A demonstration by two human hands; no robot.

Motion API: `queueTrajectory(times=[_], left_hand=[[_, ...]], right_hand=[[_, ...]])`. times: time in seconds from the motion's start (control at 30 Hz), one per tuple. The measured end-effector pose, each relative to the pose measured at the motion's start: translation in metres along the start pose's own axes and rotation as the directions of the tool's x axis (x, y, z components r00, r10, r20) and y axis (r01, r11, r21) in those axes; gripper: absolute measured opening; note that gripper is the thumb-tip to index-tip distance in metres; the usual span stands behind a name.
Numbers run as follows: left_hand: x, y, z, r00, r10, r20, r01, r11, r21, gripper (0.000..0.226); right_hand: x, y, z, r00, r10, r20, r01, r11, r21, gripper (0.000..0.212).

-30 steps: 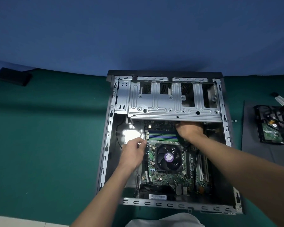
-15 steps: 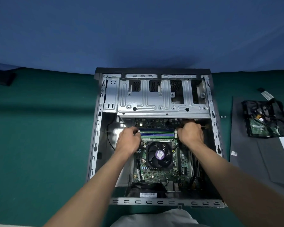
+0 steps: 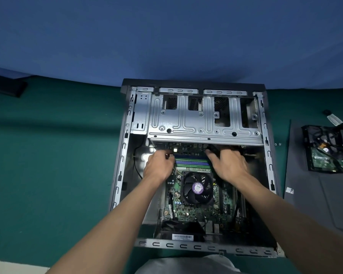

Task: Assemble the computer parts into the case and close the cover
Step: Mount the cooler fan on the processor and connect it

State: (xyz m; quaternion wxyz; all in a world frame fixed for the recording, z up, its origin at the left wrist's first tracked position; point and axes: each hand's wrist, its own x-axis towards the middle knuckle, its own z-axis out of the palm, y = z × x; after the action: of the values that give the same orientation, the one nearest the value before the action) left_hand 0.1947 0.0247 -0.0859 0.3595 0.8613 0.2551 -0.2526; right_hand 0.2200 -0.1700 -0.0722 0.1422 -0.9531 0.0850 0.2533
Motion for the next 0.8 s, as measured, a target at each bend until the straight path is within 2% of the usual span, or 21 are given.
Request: queueTrajectory(times=[0.07,0.13,0.2,0.3,0.4,0.5,0.63,0.8], left_hand=[[0.003,0.001,0.002,0.999,-0.032,0.013,0.033,0.999,-0.041,0.03],[0.005,0.001,0.002,0.997,-0.072,0.02,0.074,0.992,-0.106,0.028],[0.008,0.001,0.001,0.994,-0.106,0.002,0.106,0.984,-0.144,0.026],[0.012,0.0,0.002,0.985,-0.161,-0.053,0.149,0.971,-0.189,0.023],[0.015,-0.001,0.004,0.968,-0.242,-0.066,0.221,0.949,-0.226,0.02],[0.02,-0.001,0.004,0.955,-0.296,-0.026,0.268,0.894,-0.361,0.005],[0.023,-0.004,0.001,0.957,-0.289,0.018,0.27,0.866,-0.421,0.022],[0.025,-0.007,0.001,0.96,-0.277,0.041,0.267,0.86,-0.435,0.021]], right_hand=[[-0.003,-0.003,0.002,0.991,-0.128,0.03,0.125,0.99,0.07,0.05],[-0.003,-0.005,0.003,0.969,-0.241,0.053,0.233,0.965,0.118,0.034],[-0.003,-0.008,0.004,0.939,-0.341,0.048,0.334,0.935,0.115,0.025],[0.0,-0.013,0.004,0.891,-0.448,0.071,0.444,0.893,0.074,0.025],[0.005,-0.02,0.005,0.875,-0.475,0.094,0.475,0.88,0.023,0.029],[0.01,-0.022,0.009,0.882,-0.452,0.132,0.455,0.89,0.009,0.03],[0.017,-0.024,0.016,0.885,-0.434,0.168,0.442,0.897,-0.018,0.032],[0.019,-0.028,0.022,0.878,-0.428,0.216,0.433,0.901,0.029,0.036]])
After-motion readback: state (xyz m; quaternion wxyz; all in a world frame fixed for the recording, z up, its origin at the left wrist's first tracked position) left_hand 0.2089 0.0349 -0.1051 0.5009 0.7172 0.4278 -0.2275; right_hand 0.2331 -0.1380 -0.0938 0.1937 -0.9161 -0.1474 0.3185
